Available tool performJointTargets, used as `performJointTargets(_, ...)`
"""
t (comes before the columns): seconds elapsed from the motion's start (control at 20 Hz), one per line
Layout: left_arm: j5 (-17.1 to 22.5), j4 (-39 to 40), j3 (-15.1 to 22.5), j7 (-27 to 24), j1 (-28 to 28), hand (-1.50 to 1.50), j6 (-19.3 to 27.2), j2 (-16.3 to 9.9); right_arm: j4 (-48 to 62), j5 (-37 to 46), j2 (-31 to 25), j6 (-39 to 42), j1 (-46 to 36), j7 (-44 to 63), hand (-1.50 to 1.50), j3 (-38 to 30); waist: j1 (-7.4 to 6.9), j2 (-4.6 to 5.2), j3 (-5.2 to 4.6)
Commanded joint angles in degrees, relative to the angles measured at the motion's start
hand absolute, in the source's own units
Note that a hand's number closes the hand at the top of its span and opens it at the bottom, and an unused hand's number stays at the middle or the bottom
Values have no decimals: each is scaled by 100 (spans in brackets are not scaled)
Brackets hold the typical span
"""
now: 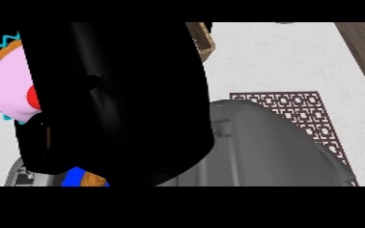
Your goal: Pick the cupcake from the placemat and place it in the basket
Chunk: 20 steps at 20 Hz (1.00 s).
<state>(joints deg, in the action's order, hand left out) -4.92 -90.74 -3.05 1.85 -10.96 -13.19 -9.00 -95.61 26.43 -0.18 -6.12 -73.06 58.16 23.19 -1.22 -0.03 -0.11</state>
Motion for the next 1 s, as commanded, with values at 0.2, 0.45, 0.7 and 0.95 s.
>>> performJointTargets(0.2, 213, -22, -195, -75, -35, 0, -189, -157, 2165, 359, 18, -895, -881, -698, 150, -960, -31, 33, 0)
performJointTargets(0.45, -33, 21, -4, 19, -107, 0, 10, 14, 3304, 153, -99, -918, -1145, -1494, 150, -1502, -5, 36, 3)
performJointTargets(0.7, -68, 24, -46, -126, 91, 0, 7, -15, 3792, -81, -153, -658, -998, -2164, 150, -1729, 23, 18, 7)
performJointTargets(0.95, -50, 408, -170, 8, -419, 0, 90, -14, 4269, -12, -163, -906, -649, -3064, 150, -1844, 66, 29, 7)
